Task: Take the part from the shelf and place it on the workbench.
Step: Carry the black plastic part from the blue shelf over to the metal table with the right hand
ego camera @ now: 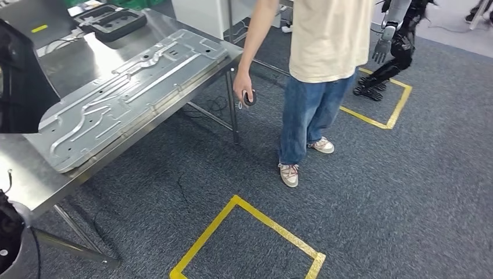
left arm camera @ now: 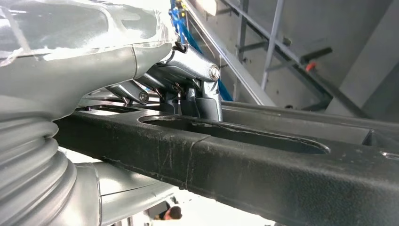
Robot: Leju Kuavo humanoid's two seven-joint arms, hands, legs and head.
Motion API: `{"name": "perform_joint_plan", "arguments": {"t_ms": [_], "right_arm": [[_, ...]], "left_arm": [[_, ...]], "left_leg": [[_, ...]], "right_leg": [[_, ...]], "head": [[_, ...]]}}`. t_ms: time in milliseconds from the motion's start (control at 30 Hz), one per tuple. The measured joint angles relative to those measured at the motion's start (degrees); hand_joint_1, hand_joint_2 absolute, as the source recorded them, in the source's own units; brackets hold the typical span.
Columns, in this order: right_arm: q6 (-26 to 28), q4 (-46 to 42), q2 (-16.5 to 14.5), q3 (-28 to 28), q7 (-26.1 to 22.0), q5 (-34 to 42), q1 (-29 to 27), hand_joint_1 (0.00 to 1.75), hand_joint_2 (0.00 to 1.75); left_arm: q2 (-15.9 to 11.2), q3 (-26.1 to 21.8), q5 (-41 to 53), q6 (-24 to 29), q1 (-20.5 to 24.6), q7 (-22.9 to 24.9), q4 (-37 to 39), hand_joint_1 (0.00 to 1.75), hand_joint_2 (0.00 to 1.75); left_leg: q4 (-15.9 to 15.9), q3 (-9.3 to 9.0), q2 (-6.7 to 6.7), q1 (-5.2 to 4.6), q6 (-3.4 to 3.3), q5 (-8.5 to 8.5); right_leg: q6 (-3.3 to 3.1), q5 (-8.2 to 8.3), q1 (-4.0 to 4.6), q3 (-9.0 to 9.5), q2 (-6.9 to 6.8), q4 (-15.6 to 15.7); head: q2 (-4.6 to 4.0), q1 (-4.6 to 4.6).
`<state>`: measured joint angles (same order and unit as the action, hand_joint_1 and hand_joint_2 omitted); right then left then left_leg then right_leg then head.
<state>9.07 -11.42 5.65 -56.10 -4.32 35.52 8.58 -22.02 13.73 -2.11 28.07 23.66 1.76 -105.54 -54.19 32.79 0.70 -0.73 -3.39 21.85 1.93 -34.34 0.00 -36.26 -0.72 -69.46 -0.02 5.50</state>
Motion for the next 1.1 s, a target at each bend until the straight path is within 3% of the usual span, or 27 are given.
{"name": "perform_joint_plan", "arguments": {"t_ms": [33, 67, 133, 200, 267, 333, 400, 467, 533, 567, 600, 633, 700, 767, 833, 867, 933, 967, 1000, 1033, 1067, 1100], "right_arm": [[-0.05, 0.01, 1.02, -0.02, 0.01, -0.06, 0.52, 0.00, 0.00], [-0.06, 0.01, 2.04, -0.02, 0.03, -0.12, 1.16, 0.00, 0.00], [-0.06, 0.01, 3.98, -0.01, 0.09, -0.20, 2.36, 0.00, 0.00], [-0.03, 0.01, 5.45, 0.03, 0.12, -0.28, 3.27, 0.00, 0.00], [0.02, 0.00, 6.54, 0.10, 0.19, -0.45, 4.00, 0.00, 0.00], [0.04, -0.03, 7.32, 0.15, 0.24, -0.63, 4.83, 0.00, 0.00], [0.05, -0.05, 8.01, 0.18, 0.27, -0.72, 5.41, 0.00, 0.00], [0.05, -0.07, 8.73, 0.20, 0.48, -0.75, 5.56, 0.00, 0.00], [0.05, -0.08, 9.22, 0.24, 0.85, -0.78, 5.57, 0.00, 0.00], [0.05, -0.08, 9.41, 0.27, 0.98, -0.83, 5.59, 0.00, 0.00], [0.05, -0.08, 9.57, 0.32, 1.08, -0.92, 5.64, 0.00, 0.00], [0.05, -0.08, 9.68, 0.36, 1.13, -1.02, 5.72, 0.00, 0.00], [0.05, -0.14, 9.77, 0.48, 1.18, -1.17, 5.86, 0.00, 0.00], [0.05, -0.25, 9.81, 0.60, 1.24, -1.24, 5.93, 0.00, 0.00], [0.05, -0.33, 9.84, 0.72, 1.31, -1.28, 6.10, 0.00, 0.00], [0.05, -0.35, 9.88, 0.80, 1.33, -1.30, 6.13, 0.00, 0.00], [-0.08, -0.36, 9.90, 0.96, 1.38, -1.34, 6.03, 0.00, 0.00], [-0.15, -0.36, 9.91, 1.03, 1.45, -1.37, 5.82, 0.00, 0.00], [-0.22, -0.36, 9.89, 1.10, 1.53, -1.37, 5.64, 0.00, 0.00], [-0.24, -0.36, 9.91, 1.19, 1.65, -1.34, 5.39, 0.00, 0.00], [-0.23, -0.36, 9.91, 1.29, 1.86, -1.26, 5.14, 0.00, 0.00], [-0.23, -0.36, 9.89, 1.41, 2.07, -1.09, 4.92, 0.00, 0.00]], "left_arm": [[0.05, 0.12, -0.11, -0.27, -0.01, -0.07, 0.02, 1.75, 1.75], [0.07, 0.23, -0.29, -0.59, -0.02, -0.17, 0.05, 1.75, 1.75], [0.08, 0.42, -0.77, -1.35, 0.00, -0.45, 0.08, 1.75, 1.75], [0.08, 0.58, -1.11, -1.97, 0.08, -0.71, 0.08, 1.75, 1.75], [0.07, 0.73, -1.39, -2.42, 0.16, -0.82, 0.08, 1.75, 1.75], [0.03, 0.90, -1.81, -2.99, 0.12, -0.98, 0.08, 1.75, 1.75], [-0.04, 1.00, -2.06, -3.50, 0.16, -1.21, 0.08, 1.75, 1.75], [-0.07, 1.13, -2.17, -3.86, 0.25, -1.34, 0.09, 1.75, 1.75], [-0.05, 1.37, -2.28, -4.24, 0.16, -1.40, 0.11, 1.75, 1.75], [-0.05, 1.45, -2.35, -4.44, 0.12, -1.43, 0.13, 1.75, 1.75], [-0.06, 1.50, -2.44, -4.68, 0.10, -1.48, 0.14, 1.75, 1.75], [-0.07, 1.51, -2.54, -4.96, 0.14, -1.56, 0.15, 1.75, 1.75], [-0.10, 1.49, -2.74, -5.46, 0.44, -1.74, 0.15, 1.75, 1.75], [-0.18, 1.47, -2.88, -5.81, 0.85, -1.83, 0.15, 1.75, 1.75], [-0.31, 1.46, -2.95, -6.08, 1.00, -1.84, 0.14, 1.75, 1.75], [-0.37, 1.45, -2.95, -6.13, 1.02, -1.84, 0.13, 1.75, 1.75], [-0.44, 1.47, -2.97, -6.23, 1.19, -1.85, 0.12, 1.75, 1.75], [-0.42, 1.52, -3.02, -6.32, 1.22, -1.85, 0.12, 1.75, 1.75], [-0.40, 1.61, -3.06, -6.45, 1.20, -1.85, 0.13, 1.75, 1.75], [-0.38, 1.70, -3.10, -6.56, 1.11, -1.84, 0.13, 1.75, 1.75], [-0.36, 1.80, -3.13, -6.71, 1.03, -1.83, 0.14, 1.75, 1.75], [-0.36, 1.87, -3.12, -6.93, 1.00, -1.79, 0.14, 1.75, 1.75]], "left_leg": [[-0.03, 0.04, 0.77, 0.04, 0.01, -0.02], [-0.07, 0.05, 1.60, 0.13, 0.05, -0.04], [-0.22, -0.06, 3.23, 0.45, 0.25, -0.05], [-0.65, 0.23, 4.77, 0.67, 0.80, 0.05], [-0.96, 0.93, 6.20, 0.76, 1.59, -0.12], [-0.98, 1.46, 7.32, 0.99, 2.20, -0.42], [-3.03, 2.63, 5.14, 0.93, 2.60, 0.75], [-9.82, 5.86, 1.41, 0.77, 2.94, 4.03], [-17.46, 9.51, 0.13, 0.84, 3.06, 6.74], [-18.77, 10.15, -0.02, 0.84, 2.97, 6.80], [-17.80, 9.63, -0.17, 0.77, 2.79, 5.92], [-14.56, 7.94, -0.60, 0.60, 2.47, 4.27], [-5.83, 3.42, -3.82, -0.41, 1.40, 1.31], [-1.29, 1.33, -6.07, -1.42, 0.59, 0.55], [-0.77, 1.16, -4.71, -1.53, 0.28, 0.52], [-0.45, 0.87, -3.86, -1.33, 0.15, 0.31], [0.19, 0.23, -2.30, -0.69, -0.29, -0.18], [0.30, 0.17, -1.54, -0.48, -0.43, -0.31], [0.29, 0.18, -0.75, -0.38, -0.56, -0.36], [0.26, 0.18, -0.02, -0.33, -0.61, -0.37], [0.23, 0.16, 0.73, -0.28, -0.61, -0.35], [0.17, 0.10, 1.40, -0.19, -0.57, -0.31]], "right_leg": [[0.20, -0.63, -0.11, -1.42, 0.24, -2.66], [0.38, -0.12, -0.26, -1.92, 0.28, -3.31], [0.78, 3.74, -0.64, 0.22, 0.89, 1.94], [1.15, 7.11, -1.30, 3.49, 3.99, 9.55], [0.97, 7.98, -1.51, 4.64, 5.75, 12.64], [0.28, 8.22, -1.31, 4.57, 4.15, 12.78], [-0.34, 8.37, -1.29, 4.62, 2.58, 12.90], [-0.74, 8.35, -1.09, 4.61, 1.08, 12.96], [-0.99, 8.20, -0.80, 4.60, -0.55, 12.94], [-1.09, 8.11, -0.67, 4.63, -1.37, 12.94], [-1.18, 8.02, -0.56, 4.71, -2.20, 12.94], [-1.25, 7.92, -0.44, 4.84, -2.97, 12.95], [-1.22, 7.65, -0.18, 5.17, -4.38, 12.97], [-0.90, 7.34, 0.01, 5.41, -5.75, 13.03], [-0.41, 7.02, 0.12, 5.80, -7.21, 13.23], [-0.12, 6.73, 0.09, 6.00, -6.84, 13.05], [0.35, 4.81, 0.01, 4.89, -3.67, 9.92], [0.52, 3.13, -0.15, 3.20, -1.55, 6.41], [0.66, 1.37, -0.22, 1.01, -0.33, 2.27], [0.81, 0.13, -0.28, -1.08, 0.19, -1.49], [0.94, -0.02, -0.33, -2.47, 0.32, -3.56], [1.07, 1.00, -0.40, -2.82, 0.32, -3.39]], "head": [[0.00, -0.02], [0.00, -0.02], [0.00, -0.02], [0.00, -0.06], [0.00, -0.10], [0.00, -0.07], [0.00, 0.12], [0.00, 0.31], [0.00, 0.34], [0.00, 0.35], [0.00, 0.36], [0.00, 0.36], [0.00, 0.36], [0.00, 0.34], [0.00, 0.34], [0.00, 0.33], [0.00, 0.28], [0.00, 0.25], [0.00, 0.22], [0.00, 0.21], [0.00, 0.20], [0.00, 0.19]]}}
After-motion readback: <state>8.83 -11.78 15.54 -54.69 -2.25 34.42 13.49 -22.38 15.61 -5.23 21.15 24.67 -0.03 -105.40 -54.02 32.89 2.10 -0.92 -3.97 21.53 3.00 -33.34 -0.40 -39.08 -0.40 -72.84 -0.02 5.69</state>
